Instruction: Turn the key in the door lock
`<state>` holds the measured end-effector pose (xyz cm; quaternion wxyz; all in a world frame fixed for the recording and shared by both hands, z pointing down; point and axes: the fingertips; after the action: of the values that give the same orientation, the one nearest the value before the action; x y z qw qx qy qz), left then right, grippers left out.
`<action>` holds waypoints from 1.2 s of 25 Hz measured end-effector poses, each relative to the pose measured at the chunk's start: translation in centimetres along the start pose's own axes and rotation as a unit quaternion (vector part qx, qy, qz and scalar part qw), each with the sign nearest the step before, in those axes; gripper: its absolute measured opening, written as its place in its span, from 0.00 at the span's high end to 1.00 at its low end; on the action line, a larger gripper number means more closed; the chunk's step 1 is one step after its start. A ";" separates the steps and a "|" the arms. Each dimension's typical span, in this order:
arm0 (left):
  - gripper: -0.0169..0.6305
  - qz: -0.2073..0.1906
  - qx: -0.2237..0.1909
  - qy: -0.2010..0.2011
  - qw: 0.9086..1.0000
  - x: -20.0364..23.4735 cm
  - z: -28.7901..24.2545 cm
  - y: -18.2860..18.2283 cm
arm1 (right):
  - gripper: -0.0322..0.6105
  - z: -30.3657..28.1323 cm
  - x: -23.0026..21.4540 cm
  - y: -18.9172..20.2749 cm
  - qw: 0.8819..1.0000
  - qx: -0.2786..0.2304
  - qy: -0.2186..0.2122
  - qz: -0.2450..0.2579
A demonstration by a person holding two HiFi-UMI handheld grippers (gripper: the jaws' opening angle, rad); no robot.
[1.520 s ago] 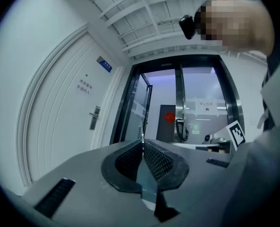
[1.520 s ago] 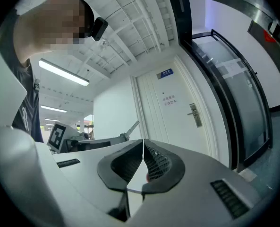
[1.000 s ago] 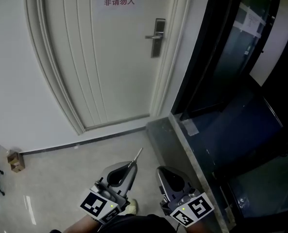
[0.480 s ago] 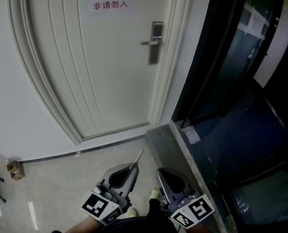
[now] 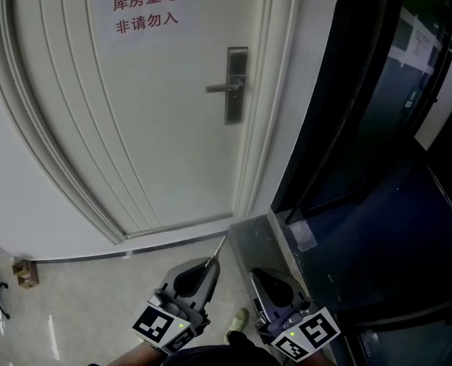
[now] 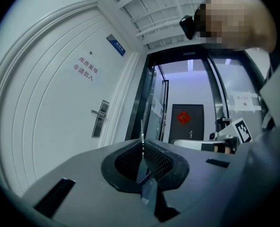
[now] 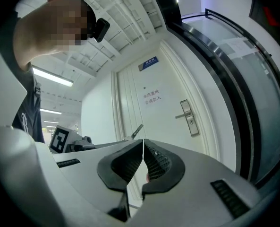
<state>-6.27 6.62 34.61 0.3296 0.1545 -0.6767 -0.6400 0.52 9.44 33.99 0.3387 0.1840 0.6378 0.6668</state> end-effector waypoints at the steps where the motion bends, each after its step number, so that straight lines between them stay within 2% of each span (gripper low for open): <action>1: 0.96 0.000 -0.001 -0.003 1.000 -0.1 -1.4 -0.1 | 0.93 0.0 -1.4 -0.4 1.000 0.000 -0.002 -0.001; 9: 0.96 0.011 -0.024 -0.019 0.999 -0.8 -11.3 -1.0 | 0.93 0.4 -10.9 -2.9 1.000 -0.007 -0.014 -0.002; 14: 0.96 0.035 -0.018 -0.022 0.999 -0.3 -15.6 -1.1 | 0.93 0.7 -14.2 -4.4 1.000 -0.018 -0.018 0.000; 19: 0.96 0.088 -0.024 -0.021 0.996 1.5 -19.7 -2.0 | 0.93 0.1 -16.9 -4.6 1.000 -0.019 -0.014 -0.005; 30: 0.96 0.127 -0.049 -0.027 0.990 8.2 -29.4 -4.1 | 0.93 -5.2 -22.7 -5.3 1.000 -0.016 -0.009 -0.005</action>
<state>5.75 -21.60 31.64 0.3970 0.0332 -0.6672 -0.6294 14.10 -10.20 32.45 0.3503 0.1818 0.6251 0.6734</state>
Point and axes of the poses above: the fingertips, and each gripper's own axes: z backward along the fingers, x to its left, y out of its underside, and after that the axes turned 10 degrees about -y, right-handed
